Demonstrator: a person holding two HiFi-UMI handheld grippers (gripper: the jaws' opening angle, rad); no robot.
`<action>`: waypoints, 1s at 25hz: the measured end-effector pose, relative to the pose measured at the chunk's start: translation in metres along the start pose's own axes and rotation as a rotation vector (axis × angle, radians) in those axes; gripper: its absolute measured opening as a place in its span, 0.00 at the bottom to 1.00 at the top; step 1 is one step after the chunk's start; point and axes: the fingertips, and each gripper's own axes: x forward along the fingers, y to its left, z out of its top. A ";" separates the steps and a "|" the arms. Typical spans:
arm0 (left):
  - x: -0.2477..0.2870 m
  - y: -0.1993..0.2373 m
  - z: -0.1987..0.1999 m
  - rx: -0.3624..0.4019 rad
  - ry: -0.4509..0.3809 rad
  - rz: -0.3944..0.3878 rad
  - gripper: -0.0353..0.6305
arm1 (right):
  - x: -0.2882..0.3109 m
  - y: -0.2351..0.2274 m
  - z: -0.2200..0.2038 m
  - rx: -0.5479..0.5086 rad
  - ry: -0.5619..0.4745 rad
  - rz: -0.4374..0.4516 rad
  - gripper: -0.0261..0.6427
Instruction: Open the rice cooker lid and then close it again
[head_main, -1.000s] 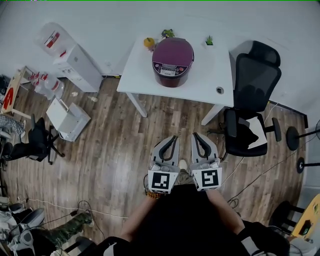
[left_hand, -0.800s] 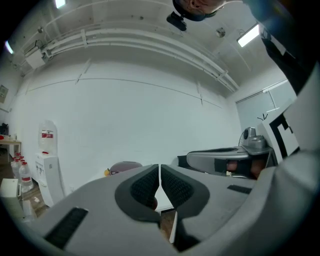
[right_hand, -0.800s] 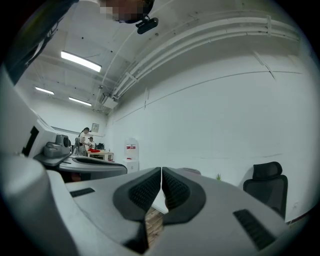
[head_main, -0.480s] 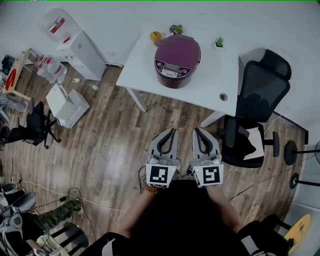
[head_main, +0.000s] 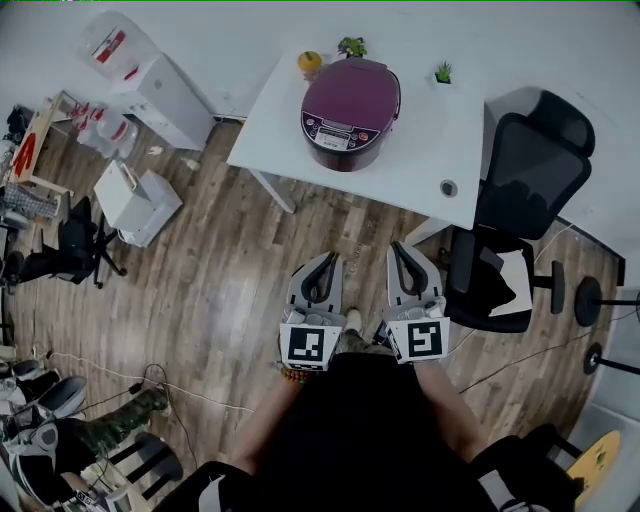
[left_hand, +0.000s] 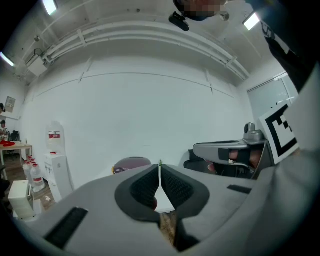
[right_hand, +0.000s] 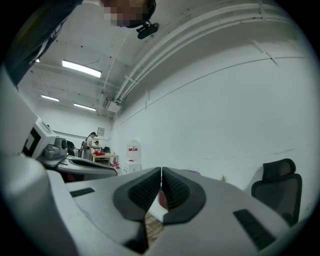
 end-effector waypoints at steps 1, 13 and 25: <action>0.004 -0.001 -0.003 0.003 0.009 -0.008 0.10 | 0.001 -0.002 0.000 -0.001 0.000 -0.003 0.08; 0.056 -0.019 -0.014 -0.007 0.015 -0.131 0.10 | 0.001 -0.044 -0.014 0.007 0.037 -0.119 0.08; 0.110 0.004 0.006 0.032 0.022 -0.188 0.10 | 0.044 -0.079 0.004 0.033 0.000 -0.199 0.08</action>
